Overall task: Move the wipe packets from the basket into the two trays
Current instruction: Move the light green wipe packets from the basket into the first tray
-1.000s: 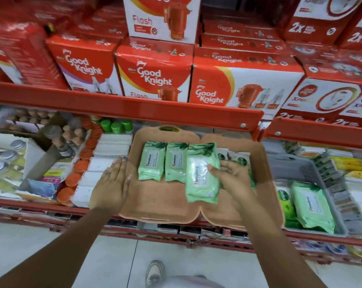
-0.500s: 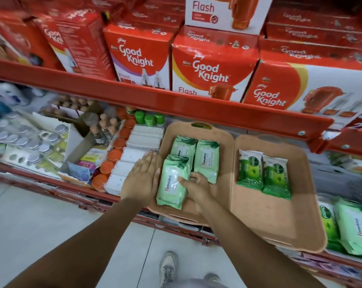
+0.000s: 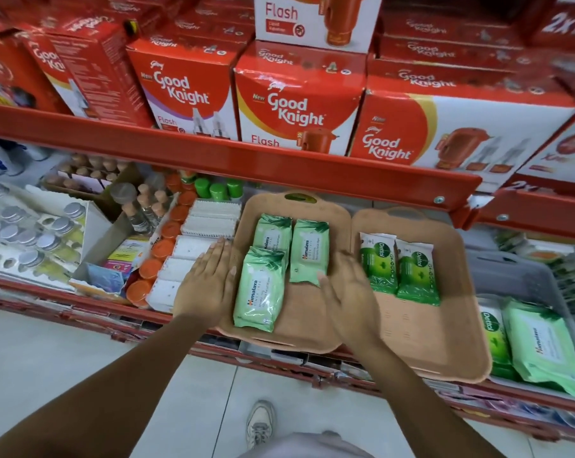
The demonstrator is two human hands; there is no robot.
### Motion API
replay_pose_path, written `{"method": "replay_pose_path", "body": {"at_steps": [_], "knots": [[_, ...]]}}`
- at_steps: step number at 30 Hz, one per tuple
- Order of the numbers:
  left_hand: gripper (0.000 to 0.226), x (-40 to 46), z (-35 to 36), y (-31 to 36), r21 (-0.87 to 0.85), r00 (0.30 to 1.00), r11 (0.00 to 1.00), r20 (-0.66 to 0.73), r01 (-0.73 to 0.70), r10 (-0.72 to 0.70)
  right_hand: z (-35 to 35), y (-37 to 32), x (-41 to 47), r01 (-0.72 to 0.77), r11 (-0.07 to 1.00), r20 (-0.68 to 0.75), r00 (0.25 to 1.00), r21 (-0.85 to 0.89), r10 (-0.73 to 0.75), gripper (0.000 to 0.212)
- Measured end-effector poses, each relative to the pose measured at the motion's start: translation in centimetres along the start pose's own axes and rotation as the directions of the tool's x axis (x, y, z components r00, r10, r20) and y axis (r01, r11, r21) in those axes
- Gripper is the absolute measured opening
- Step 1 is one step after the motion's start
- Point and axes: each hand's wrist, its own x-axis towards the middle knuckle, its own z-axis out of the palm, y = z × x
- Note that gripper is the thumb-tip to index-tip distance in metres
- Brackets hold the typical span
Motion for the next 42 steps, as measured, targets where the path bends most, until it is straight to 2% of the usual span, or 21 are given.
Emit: {"method": "replay_pose_path", "body": {"at_steps": [2,6,12,16,22,29,34,39,42], "knots": [[0.060,0.0,0.0,0.0,0.015,1.000,1.000,0.001,-0.006,0.006,-2.6,2.4,-0.6,-0.014,0.996,-0.064,0.998,-0.091,0.008,0.055],[0.062,0.0,-0.1,0.1,0.034,1.000,0.999,0.010,-0.010,0.010,-7.5,9.1,-1.7,-0.163,0.945,-0.168,0.979,-0.284,0.118,0.062],[0.065,0.0,-0.1,0.2,0.042,1.000,0.999,0.029,-0.001,0.000,-12.4,19.4,-3.9,-0.438,0.832,-0.303,0.889,-0.341,0.344,0.079],[0.069,0.1,-0.3,0.1,0.055,0.999,0.998,0.034,-0.002,0.000,-13.9,23.0,-4.5,-0.558,0.713,-0.243,0.829,-0.425,0.504,0.071],[0.070,0.1,-0.4,0.5,0.045,0.999,0.999,0.046,0.015,-0.018,-14.5,24.6,-4.0,-0.596,0.651,-0.162,0.783,-0.471,0.600,0.074],[0.070,0.1,-0.3,0.4,0.050,0.999,0.998,0.047,0.025,-0.028,-14.9,24.0,-3.2,-0.589,0.694,-0.226,0.805,-0.413,0.549,0.060],[0.069,0.1,-0.4,0.6,0.053,0.998,0.998,0.047,0.026,-0.028,-14.1,18.4,-2.8,-0.439,0.849,-0.310,0.884,-0.294,0.350,0.067],[0.070,0.1,-0.4,0.7,0.035,0.999,0.999,0.043,0.025,-0.026,-10.3,9.4,-1.8,-0.235,0.963,-0.207,0.957,-0.136,0.204,0.059],[0.068,0.1,-0.4,0.8,0.026,0.999,0.999,0.028,0.025,-0.026,-6.1,4.0,-1.3,-0.163,0.977,-0.112,0.978,0.135,0.178,0.063]]}}
